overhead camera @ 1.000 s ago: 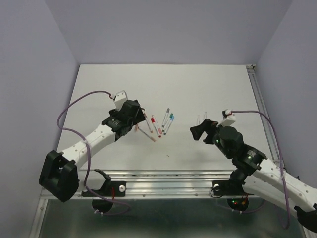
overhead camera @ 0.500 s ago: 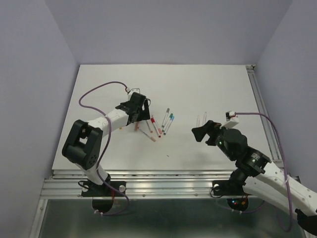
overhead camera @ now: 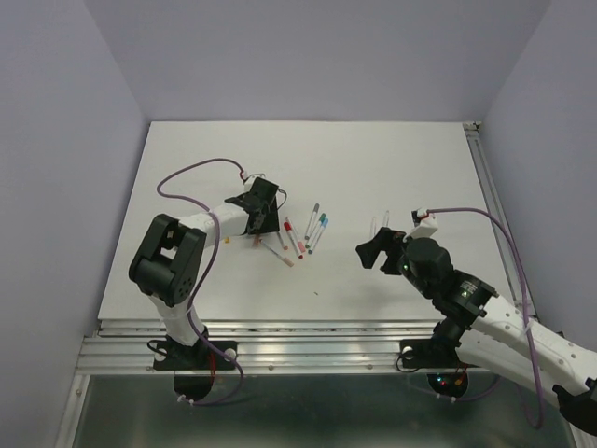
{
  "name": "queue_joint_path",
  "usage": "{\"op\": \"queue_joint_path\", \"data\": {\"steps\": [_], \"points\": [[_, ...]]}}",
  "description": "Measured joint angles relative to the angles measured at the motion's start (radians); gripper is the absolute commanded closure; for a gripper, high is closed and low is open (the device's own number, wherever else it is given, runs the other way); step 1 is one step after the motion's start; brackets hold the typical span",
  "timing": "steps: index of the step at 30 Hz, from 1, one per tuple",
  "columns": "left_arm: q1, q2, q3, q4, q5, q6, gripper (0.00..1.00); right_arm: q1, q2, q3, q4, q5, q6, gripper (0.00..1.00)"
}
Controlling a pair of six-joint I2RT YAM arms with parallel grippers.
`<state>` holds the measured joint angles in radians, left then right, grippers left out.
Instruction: Open the pen caps
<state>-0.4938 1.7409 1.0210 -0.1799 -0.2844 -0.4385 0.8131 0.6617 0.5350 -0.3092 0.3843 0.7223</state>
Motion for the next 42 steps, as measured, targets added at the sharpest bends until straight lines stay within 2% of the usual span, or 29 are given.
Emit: {"op": "queue_joint_path", "data": {"steps": [6, 10, 12, 14, 18, 22, 23, 28, 29, 37, 42], "points": [[0.005, -0.023, -0.053, 0.019, -0.003, -0.012, 0.29, 0.0, 0.008, 0.0, 0.003, 0.0, -0.004, 0.0], [0.005, -0.021, -0.053, 0.024, -0.003, -0.014, 0.45, 0.0, 0.011, 0.0, 0.003, 0.0, -0.004, 0.0], [0.005, -0.018, -0.053, 0.028, -0.003, -0.014, 0.46, 0.0, 0.012, 0.0, 0.003, 0.0, -0.004, 0.0], [0.005, -0.015, -0.053, 0.035, 0.0, -0.012, 0.55, 0.0, 0.013, 0.0, 0.003, 0.001, -0.005, 0.0], [0.005, -0.013, -0.053, 0.047, 0.005, -0.008, 0.67, 0.0, 0.013, 0.0, 0.003, 0.006, -0.005, 0.0], [0.005, -0.01, -0.053, 0.058, 0.003, -0.008, 0.75, 0.0, 0.013, 0.0, 0.003, 0.009, -0.004, 0.0], [0.005, -0.008, -0.053, 0.06, 0.002, -0.008, 0.8, 0.0, 0.013, 0.0, 0.003, 0.009, -0.004, 0.0], [0.004, -0.003, -0.046, 0.055, -0.009, -0.009, 0.94, 0.0, 0.013, 0.0, 0.003, 0.011, -0.004, 0.0], [0.005, -0.002, -0.045, 0.054, -0.011, -0.009, 1.0, 0.0, 0.013, 0.0, 0.003, 0.012, -0.003, 0.0], [0.004, 0.001, -0.031, 0.032, -0.026, -0.011, 1.0, 0.0, 0.013, 0.0, 0.003, 0.012, -0.003, 0.0], [0.005, -0.022, -0.004, -0.04, -0.069, -0.007, 1.0, 0.0, 0.011, 0.0, 0.01, 0.01, -0.002, 0.0]]}}
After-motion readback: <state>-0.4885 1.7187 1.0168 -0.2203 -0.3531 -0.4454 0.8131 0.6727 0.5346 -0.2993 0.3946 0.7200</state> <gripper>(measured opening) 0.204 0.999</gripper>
